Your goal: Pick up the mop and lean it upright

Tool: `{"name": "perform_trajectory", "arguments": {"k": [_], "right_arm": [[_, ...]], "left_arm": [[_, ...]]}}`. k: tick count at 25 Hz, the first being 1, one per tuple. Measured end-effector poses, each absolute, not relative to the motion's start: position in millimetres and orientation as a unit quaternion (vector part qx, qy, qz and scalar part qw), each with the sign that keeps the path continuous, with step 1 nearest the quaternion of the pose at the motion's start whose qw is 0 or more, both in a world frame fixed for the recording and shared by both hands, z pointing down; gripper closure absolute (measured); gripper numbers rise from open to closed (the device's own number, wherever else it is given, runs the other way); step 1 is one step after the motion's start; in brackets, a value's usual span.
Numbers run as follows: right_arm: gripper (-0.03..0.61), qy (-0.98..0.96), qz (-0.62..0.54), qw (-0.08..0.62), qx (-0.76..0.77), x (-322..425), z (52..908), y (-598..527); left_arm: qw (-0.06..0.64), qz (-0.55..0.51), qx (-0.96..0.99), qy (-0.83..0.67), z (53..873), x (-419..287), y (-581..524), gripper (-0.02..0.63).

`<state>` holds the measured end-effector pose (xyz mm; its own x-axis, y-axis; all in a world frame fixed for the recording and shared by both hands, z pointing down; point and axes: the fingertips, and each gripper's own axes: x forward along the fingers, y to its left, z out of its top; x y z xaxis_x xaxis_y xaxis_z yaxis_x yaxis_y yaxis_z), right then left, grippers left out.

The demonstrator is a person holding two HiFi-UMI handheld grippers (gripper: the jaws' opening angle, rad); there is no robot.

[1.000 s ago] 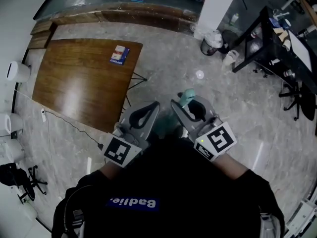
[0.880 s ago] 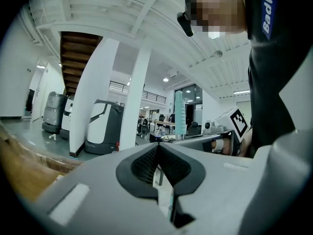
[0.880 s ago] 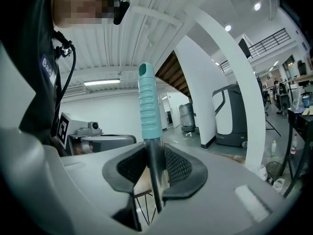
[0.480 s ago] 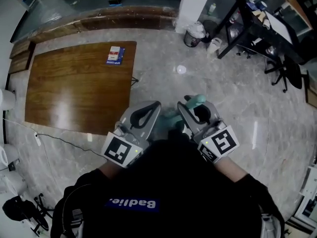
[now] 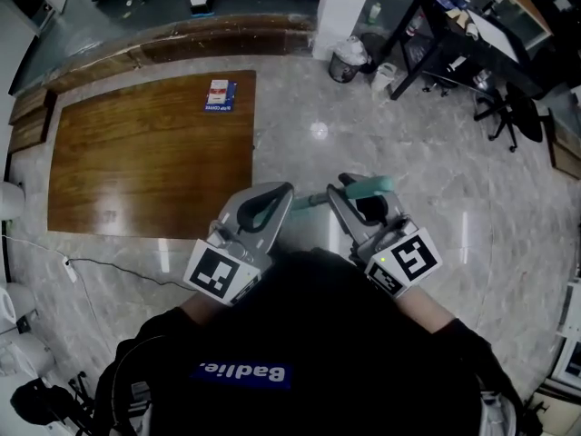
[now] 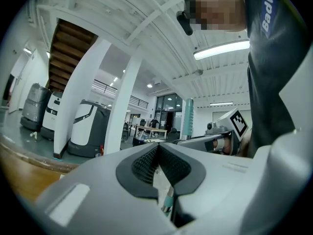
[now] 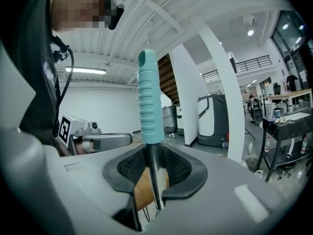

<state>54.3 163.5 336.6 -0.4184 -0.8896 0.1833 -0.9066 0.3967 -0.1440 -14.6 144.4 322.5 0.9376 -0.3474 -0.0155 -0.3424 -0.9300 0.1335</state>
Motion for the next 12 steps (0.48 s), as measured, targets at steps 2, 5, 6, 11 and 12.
{"name": "perform_trajectory", "arguments": {"k": [2, 5, 6, 11, 12], "right_arm": [[0.476, -0.839, 0.105, 0.039, 0.533, 46.1, 333.2, 170.1], [0.474, -0.845, 0.098, 0.039, 0.524, 38.2, 329.9, 179.9], [0.474, -0.847, 0.096, 0.039, 0.521, 36.5, 328.9, 183.5], [0.474, -0.852, 0.089, 0.032, 0.514, 36.1, 324.7, 206.1], [0.474, -0.853, 0.089, 0.030, 0.514, 37.0, 323.9, 212.7]], "left_arm": [[0.058, -0.022, 0.981, -0.184, 317.8, -23.2, 151.7, 0.594], [0.051, -0.019, 0.978, -0.199, 312.5, -33.5, 164.8, 0.594], [0.049, -0.017, 0.977, -0.205, 310.9, -36.4, 169.6, 0.594], [0.051, 0.001, 0.969, -0.240, 308.9, -51.3, 199.4, 0.594], [0.053, 0.006, 0.968, -0.246, 310.4, -53.6, 207.1, 0.594]]}}
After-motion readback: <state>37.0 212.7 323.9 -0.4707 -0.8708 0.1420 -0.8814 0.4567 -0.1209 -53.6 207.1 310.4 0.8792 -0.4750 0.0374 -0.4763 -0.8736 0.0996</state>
